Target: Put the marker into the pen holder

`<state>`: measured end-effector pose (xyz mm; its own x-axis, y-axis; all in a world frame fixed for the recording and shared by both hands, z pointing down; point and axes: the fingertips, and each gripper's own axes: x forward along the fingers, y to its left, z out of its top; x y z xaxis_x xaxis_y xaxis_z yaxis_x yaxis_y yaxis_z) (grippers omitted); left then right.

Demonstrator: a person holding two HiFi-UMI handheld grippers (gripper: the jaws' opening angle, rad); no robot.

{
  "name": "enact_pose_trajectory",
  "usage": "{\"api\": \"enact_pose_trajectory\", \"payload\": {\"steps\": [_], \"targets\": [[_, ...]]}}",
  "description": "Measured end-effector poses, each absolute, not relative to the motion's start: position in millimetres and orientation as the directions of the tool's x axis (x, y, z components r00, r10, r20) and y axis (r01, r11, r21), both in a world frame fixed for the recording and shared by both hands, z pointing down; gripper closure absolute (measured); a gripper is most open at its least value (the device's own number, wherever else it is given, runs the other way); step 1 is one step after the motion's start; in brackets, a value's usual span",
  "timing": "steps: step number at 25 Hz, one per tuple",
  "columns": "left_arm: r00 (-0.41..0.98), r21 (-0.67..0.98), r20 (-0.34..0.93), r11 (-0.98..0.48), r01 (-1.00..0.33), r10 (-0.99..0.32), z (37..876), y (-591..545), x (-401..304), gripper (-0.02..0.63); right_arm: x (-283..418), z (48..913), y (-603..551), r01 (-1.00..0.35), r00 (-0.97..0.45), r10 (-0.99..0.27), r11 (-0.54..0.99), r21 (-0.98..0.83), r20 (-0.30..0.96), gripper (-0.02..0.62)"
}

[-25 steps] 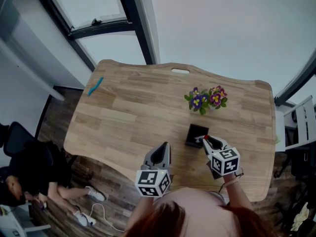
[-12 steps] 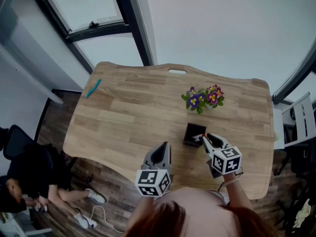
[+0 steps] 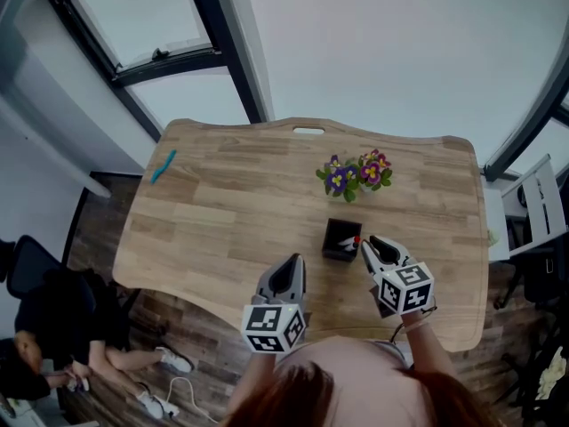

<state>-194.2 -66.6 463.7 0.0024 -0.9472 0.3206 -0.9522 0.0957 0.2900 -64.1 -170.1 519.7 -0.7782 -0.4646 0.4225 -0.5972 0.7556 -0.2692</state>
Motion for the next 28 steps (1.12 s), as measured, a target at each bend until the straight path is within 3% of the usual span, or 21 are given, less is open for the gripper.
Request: {"api": "enact_pose_trajectory", "payload": {"steps": [9, 18, 28], "targets": [[0.037, 0.258, 0.297, 0.043, -0.965, -0.954, 450.9, -72.2, -179.1, 0.604, -55.9, 491.9, -160.4, -0.575, -0.797, -0.484, 0.791, -0.208, 0.362, 0.537], [0.077, 0.224, 0.244, -0.021, -0.974, -0.967, 420.3, -82.2, -155.7, 0.604, -35.0, 467.0, -150.4, -0.605, -0.781, -0.546, 0.782, -0.151, 0.305, 0.583], [0.076, 0.198, 0.237, -0.028, -0.980, -0.969, 408.3, -78.5, -122.6, 0.604, -3.1, 436.2, -141.4, -0.627, -0.778, -0.595, 0.754, -0.194, 0.202, 0.594]]}}
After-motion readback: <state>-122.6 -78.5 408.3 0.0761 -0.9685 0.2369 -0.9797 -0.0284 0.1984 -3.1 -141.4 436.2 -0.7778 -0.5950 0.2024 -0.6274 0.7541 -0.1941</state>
